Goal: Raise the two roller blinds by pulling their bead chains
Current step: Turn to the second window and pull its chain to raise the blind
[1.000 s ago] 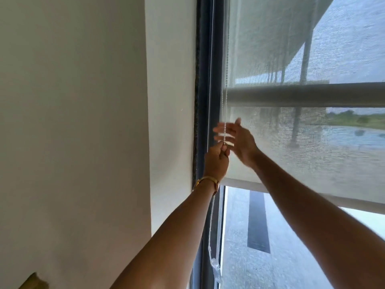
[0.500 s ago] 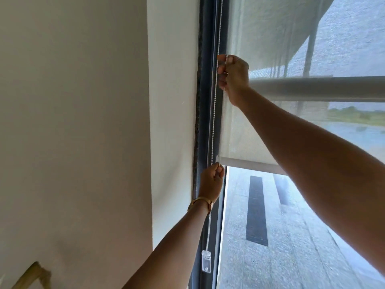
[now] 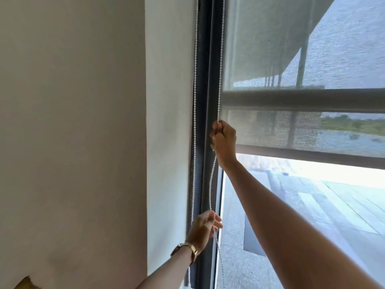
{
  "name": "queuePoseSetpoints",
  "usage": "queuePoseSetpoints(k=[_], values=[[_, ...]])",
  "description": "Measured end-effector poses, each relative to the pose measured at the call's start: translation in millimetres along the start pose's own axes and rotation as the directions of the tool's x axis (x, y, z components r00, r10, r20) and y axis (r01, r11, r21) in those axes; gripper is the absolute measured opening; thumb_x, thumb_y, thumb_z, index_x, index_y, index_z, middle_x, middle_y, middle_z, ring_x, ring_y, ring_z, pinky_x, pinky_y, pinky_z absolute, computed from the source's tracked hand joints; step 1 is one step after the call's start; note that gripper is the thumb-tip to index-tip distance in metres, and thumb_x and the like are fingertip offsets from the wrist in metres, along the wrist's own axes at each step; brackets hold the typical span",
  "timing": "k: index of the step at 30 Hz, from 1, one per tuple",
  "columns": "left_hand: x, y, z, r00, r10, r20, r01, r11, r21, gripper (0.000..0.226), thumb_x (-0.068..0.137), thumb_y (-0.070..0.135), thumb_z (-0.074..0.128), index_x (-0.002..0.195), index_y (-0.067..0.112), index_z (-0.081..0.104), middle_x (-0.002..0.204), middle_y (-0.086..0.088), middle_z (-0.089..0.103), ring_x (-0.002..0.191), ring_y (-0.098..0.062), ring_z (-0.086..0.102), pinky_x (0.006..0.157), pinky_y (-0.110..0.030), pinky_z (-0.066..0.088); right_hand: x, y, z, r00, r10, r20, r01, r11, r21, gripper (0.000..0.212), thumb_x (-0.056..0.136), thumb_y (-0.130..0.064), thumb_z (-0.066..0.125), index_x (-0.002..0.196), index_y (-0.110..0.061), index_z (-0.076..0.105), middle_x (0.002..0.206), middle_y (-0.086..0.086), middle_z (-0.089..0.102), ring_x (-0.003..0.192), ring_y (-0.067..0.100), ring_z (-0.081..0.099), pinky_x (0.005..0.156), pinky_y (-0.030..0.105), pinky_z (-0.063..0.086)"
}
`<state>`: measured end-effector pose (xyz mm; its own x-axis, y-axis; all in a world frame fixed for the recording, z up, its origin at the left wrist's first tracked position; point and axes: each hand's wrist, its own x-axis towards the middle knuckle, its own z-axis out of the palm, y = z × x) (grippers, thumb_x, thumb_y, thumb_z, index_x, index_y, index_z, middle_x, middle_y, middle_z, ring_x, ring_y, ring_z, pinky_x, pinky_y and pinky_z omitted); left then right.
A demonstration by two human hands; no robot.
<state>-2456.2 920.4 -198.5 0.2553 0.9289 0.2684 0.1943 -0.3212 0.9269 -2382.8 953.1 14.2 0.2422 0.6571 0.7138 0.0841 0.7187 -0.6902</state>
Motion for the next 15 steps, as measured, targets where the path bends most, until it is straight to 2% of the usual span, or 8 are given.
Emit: queuePoseSetpoints(k=[2,4,6,7,10,15], values=[[5,15,-8,0.997,0.024,-0.07,-0.031,0.995,-0.092,0.047,0.093,0.05,0.033,0.1,0.015,0.063,0.094,-0.001,0.072,0.084,-0.014,0.065,0.074,-0.026,0.052,0,5,-5,1.0,-0.024,-0.005,0.024,0.998,-0.049,0.034,0.076,0.007,0.028,0.058,-0.02,0.039,0.055,0.001,0.035,0.045,0.008,0.031,0.039,0.018,0.024],[21,45,-18,0.984,0.052,-0.17,-0.089,0.972,-0.216,0.063,0.083,0.065,0.03,0.108,0.018,0.063,0.105,-0.006,0.071,0.095,-0.02,0.066,0.081,-0.029,0.053,0,10,-8,0.999,-0.047,-0.023,0.045,0.996,-0.081,0.035,0.082,0.006,0.029,0.058,-0.018,0.039,0.053,0.001,0.036,0.044,0.008,0.034,0.041,0.018,0.027],[39,88,-31,0.974,0.098,-0.206,-0.159,0.939,-0.305,0.063,0.092,0.058,0.025,0.114,0.011,0.06,0.111,-0.01,0.069,0.1,-0.022,0.066,0.085,-0.031,0.053,-2,15,-9,0.996,-0.082,-0.043,0.077,0.991,-0.111,0.033,0.081,0.006,0.029,0.057,-0.015,0.038,0.052,0.001,0.035,0.047,0.013,0.035,0.044,0.02,0.027],[49,113,-37,0.967,0.139,-0.213,-0.203,0.925,-0.32,0.061,0.097,0.052,0.022,0.113,0.007,0.06,0.108,-0.01,0.069,0.097,-0.02,0.067,0.085,-0.032,0.053,-5,17,-8,0.994,-0.094,-0.048,0.087,0.988,-0.125,0.031,0.078,0.006,0.03,0.057,-0.015,0.038,0.052,0.001,0.036,0.049,0.016,0.036,0.047,0.023,0.027],[76,186,-55,0.941,0.262,-0.213,-0.324,0.879,-0.35,0.059,0.099,0.048,0.016,0.107,0.009,0.06,0.089,-0.003,0.067,0.079,-0.013,0.065,0.069,-0.024,0.051,-13,27,-2,0.999,-0.016,-0.05,0.01,0.994,-0.11,0.032,0.069,0.002,0.035,0.053,-0.025,0.041,0.051,-0.002,0.039,0.051,0.017,0.036,0.048,0.029,0.027],[106,275,-76,0.902,0.374,-0.214,-0.424,0.859,-0.288,0.049,0.101,0.042,0.019,0.106,0.008,0.055,0.083,-0.004,0.065,0.072,-0.018,0.061,0.064,-0.029,0.048,-31,37,5,0.993,0.113,-0.023,-0.114,0.991,-0.076,0.043,0.074,0.005,0.032,0.052,-0.03,0.045,0.051,-0.007,0.033,0.043,0.008,0.026,0.044,0.022,0.02]])
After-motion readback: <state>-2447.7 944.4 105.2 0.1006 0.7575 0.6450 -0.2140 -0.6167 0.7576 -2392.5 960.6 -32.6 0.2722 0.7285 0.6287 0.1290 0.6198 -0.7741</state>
